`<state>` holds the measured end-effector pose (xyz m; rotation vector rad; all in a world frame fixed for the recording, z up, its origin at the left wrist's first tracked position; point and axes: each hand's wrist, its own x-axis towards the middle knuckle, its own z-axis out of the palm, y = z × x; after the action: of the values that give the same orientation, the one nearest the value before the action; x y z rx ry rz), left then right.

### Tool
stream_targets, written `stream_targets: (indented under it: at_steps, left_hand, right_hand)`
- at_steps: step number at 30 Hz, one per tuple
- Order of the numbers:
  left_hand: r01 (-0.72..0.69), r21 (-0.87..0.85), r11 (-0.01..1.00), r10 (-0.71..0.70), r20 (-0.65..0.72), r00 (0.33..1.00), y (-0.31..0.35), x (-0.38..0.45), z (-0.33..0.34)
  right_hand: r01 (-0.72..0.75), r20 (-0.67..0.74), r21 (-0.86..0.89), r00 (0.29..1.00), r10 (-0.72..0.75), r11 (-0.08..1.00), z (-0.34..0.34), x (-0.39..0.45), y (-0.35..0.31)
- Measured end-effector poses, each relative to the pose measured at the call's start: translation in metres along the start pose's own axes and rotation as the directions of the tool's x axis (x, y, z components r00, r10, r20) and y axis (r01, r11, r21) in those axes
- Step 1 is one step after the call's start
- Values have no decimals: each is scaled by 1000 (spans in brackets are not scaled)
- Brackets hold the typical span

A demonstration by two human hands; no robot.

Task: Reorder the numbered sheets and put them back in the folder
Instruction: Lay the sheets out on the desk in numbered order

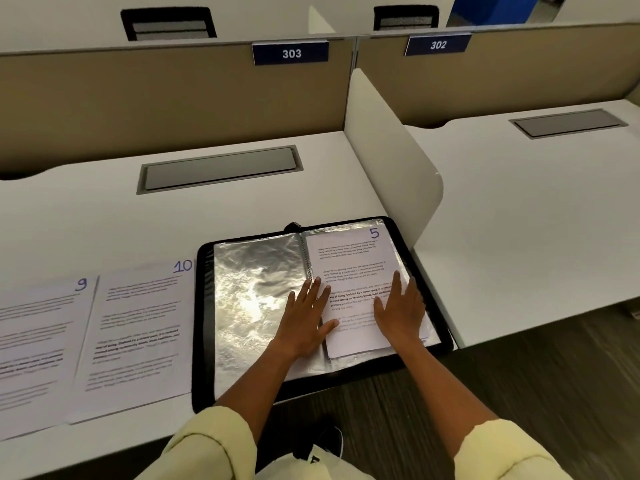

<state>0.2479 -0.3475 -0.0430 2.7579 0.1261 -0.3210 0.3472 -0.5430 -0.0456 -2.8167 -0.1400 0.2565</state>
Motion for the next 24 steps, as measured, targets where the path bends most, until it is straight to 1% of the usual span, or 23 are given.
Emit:
stream_targets:
  at_steps: [5,7,10,14,17,19,22,24]
  left_hand:
    - [-1,43,999,-1,48,999,5,7,3]
    - [-10,65,998,6,64,998,5,11,5]
    - [-19,51,999,17,50,999,3,15,7]
    - [-8,20,1000,7,40,999,3,15,8]
    - [6,-83,997,-5,11,1000,3,16,11]
    - [16,-201,979,-27,-56,998,4,15,12]
    - [71,-401,914,-141,-149,979,7,15,10]
    - [112,-478,871,-223,-182,958,8,16,7]
  right_hand:
    - [-21,8,51,1000,20,998,-4,8,9]
    - [-21,-35,71,999,24,997,-7,10,9]
    - [-19,-119,124,992,33,992,-10,13,8]
    - [-50,-188,257,977,100,965,-12,17,12]
    - [-58,-226,364,963,148,930,-10,22,15]
    - [-36,-235,448,959,157,893,-10,22,16]
    - [-7,-180,626,972,153,780,-16,19,15]
    - [9,-148,701,980,133,713,-19,19,15]
